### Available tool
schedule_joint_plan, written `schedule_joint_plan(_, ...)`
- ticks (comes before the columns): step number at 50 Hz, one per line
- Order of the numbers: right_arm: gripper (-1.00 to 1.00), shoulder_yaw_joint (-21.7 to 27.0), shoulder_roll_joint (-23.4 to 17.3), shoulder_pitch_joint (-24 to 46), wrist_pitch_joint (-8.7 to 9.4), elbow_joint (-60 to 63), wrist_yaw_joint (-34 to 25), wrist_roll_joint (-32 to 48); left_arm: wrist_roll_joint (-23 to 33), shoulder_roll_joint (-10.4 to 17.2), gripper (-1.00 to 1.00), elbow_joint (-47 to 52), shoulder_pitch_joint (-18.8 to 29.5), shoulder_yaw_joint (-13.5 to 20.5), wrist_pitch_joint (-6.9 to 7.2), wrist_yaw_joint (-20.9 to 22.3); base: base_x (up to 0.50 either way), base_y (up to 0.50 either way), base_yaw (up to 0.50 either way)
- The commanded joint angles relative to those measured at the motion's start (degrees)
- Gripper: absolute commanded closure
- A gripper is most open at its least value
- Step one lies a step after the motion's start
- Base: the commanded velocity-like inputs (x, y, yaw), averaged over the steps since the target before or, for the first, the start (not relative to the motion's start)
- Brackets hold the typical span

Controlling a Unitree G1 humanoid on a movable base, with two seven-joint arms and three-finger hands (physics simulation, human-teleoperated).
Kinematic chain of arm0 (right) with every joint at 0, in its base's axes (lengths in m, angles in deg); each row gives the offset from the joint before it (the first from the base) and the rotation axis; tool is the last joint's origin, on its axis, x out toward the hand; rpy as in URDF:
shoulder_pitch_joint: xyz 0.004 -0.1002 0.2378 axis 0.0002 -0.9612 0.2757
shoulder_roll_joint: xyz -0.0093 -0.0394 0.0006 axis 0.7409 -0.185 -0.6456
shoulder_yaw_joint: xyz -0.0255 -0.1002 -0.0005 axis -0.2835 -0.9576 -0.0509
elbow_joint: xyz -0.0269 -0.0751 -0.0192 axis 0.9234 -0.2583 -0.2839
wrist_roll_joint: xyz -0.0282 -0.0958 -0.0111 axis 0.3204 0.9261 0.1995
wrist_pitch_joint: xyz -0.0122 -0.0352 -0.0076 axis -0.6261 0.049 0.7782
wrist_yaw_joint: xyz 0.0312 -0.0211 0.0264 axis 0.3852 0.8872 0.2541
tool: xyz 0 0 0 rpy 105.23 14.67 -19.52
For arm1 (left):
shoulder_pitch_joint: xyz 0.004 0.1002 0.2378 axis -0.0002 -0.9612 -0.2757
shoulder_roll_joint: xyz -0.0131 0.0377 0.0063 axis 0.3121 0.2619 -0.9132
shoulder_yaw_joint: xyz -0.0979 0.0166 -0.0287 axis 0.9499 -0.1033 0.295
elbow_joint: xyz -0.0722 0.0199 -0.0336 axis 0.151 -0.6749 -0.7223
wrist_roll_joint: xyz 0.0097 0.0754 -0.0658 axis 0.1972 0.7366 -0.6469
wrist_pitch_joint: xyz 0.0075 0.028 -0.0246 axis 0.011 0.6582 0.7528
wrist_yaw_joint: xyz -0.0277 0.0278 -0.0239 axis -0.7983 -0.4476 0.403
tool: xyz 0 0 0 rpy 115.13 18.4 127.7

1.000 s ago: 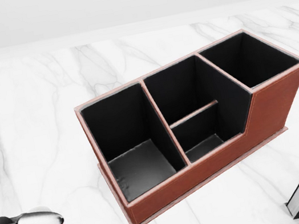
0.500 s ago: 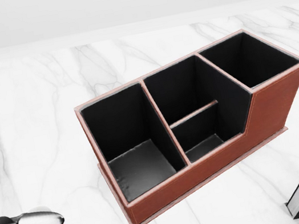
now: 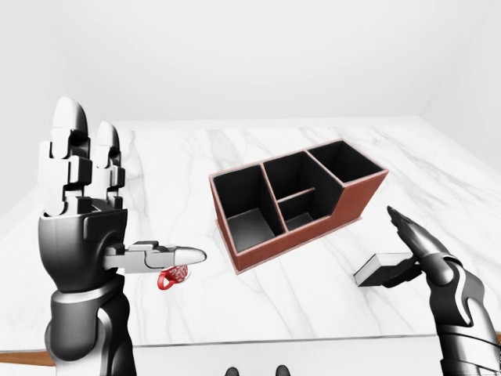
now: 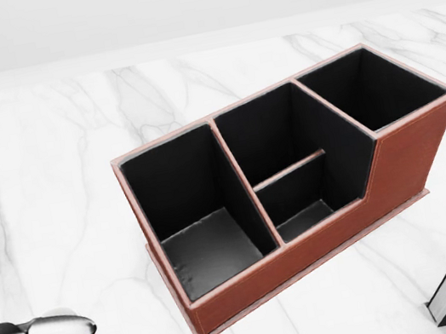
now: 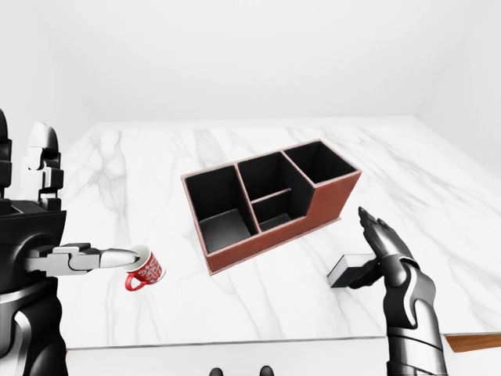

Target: Pick up the book and place it in the back compartment of the caddy.

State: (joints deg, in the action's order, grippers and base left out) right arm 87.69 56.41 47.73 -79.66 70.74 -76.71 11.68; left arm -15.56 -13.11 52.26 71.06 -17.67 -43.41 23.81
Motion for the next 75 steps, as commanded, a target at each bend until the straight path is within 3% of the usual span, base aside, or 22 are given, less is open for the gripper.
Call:
schedule_joint_plan(1,-1.0,-2.0,-1.2,2.5,0.0,-4.5,1.9,-1.0,0.1,0.0,-1.0,-0.1,0.0,-0.1,0.0,0.0,0.0,0.0,0.0)
schedule_joint_plan(37,-1.0,-3.2,-1.4,1.7,0.0,-8.2,4.2,-0.8,0.5,-0.1,-1.0,-0.1,-0.1,-0.4,0.0,0.0,0.0,0.0,0.0)
schedule_joint_plan(38,-0.13,-3.1,-1.4,1.7,0.0,-8.2,4.1,-1.0,0.5,-0.1,-1.0,-0.3,-0.1,-0.4,0.0,0.0,0.0,0.0,0.0)
schedule_joint_plan(39,0.58,-3.1,-1.4,1.7,0.0,-8.1,4.1,-1.0,0.5,-0.1,-1.0,-0.3,-0.1,-0.4,0.0,0.0,0.0,0.0,0.0)
schedule_joint_plan(40,1.0,-3.1,-1.4,1.7,0.0,-8.1,4.1,-1.0,0.5,-0.1,-1.0,-0.3,-0.1,-0.3,0.0,0.0,0.0,0.0,0.0)
schedule_joint_plan(65,1.0,-2.6,-0.6,1.8,0.0,-2.6,1.1,0.0,0.0,0.1,-1.0,-0.3,0.2,0.1,0.0,-0.1,0.0,0.0,0.0)
schedule_joint_plan(75,1.0,-2.4,1.6,1.3,0.0,6.8,-4.2,1.4,-0.3,0.2,-1.0,-0.3,0.4,0.4,0.0,-0.3,0.0,0.0,0.0)
